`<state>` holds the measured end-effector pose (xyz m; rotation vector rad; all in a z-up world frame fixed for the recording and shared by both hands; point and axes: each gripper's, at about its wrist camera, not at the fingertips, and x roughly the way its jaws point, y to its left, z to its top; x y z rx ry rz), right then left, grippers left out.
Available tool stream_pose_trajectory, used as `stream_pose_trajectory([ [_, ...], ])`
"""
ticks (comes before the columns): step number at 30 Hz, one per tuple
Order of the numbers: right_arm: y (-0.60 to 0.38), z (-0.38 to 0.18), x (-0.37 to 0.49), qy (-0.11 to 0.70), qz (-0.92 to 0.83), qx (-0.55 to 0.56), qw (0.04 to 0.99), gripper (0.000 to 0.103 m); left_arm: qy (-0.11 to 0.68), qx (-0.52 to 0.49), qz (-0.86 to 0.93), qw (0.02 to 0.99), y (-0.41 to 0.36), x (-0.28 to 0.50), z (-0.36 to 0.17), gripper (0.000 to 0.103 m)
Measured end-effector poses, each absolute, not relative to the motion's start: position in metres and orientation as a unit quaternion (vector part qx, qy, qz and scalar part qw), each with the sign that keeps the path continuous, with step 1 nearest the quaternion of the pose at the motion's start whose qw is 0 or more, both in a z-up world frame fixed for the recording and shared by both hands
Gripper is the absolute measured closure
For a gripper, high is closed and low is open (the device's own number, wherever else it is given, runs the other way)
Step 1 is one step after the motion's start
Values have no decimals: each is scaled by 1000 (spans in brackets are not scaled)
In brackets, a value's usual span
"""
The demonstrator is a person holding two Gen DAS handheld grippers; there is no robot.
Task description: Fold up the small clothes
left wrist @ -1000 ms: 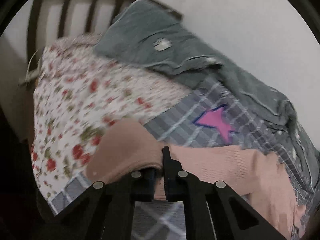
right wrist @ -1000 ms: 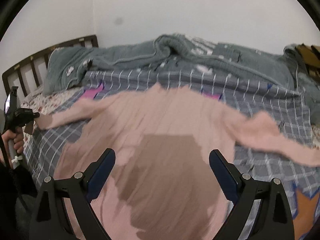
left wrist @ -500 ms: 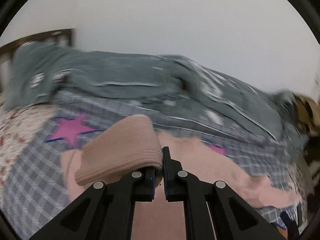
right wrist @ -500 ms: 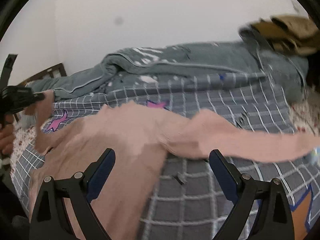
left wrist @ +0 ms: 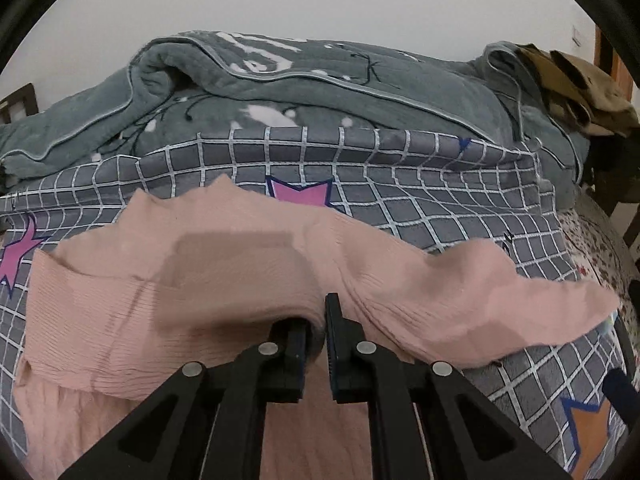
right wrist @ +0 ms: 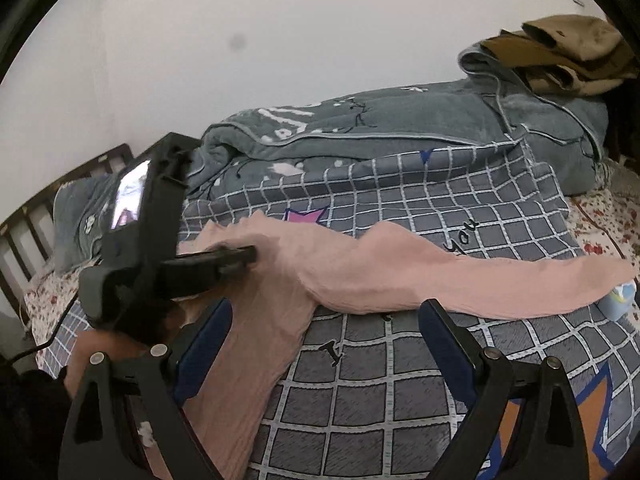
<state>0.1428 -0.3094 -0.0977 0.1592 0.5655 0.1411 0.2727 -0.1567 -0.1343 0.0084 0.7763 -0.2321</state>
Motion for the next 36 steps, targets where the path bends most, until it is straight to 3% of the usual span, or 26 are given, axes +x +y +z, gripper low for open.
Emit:
stream_pose_trajectory([
  [2,-307,-98,144,278,71,77,955,9,383,11,-111,917,-156,270,-135,71],
  [6,-303,-100,147,283,79,90,952,9,373,25,-87,924,-133,261,-127,64],
  [8,-300,-102,149,288,81,92,950,9,370,14,-81,925,-112,260,-123,23],
  [9,-297,-103,150,291,81,89,949,9,361,7,-77,930,-100,256,-121,20],
  [22,-245,-128,159,336,95,25,937,11,347,38,21,937,38,225,-142,21],
  [28,-233,-139,166,350,92,8,932,23,377,7,34,926,70,250,-151,21],
  [34,-229,-143,168,346,90,-17,934,29,398,-29,39,916,87,283,-158,22],
  [36,-231,-144,169,346,84,-14,934,32,406,-45,29,913,91,286,-168,37],
])
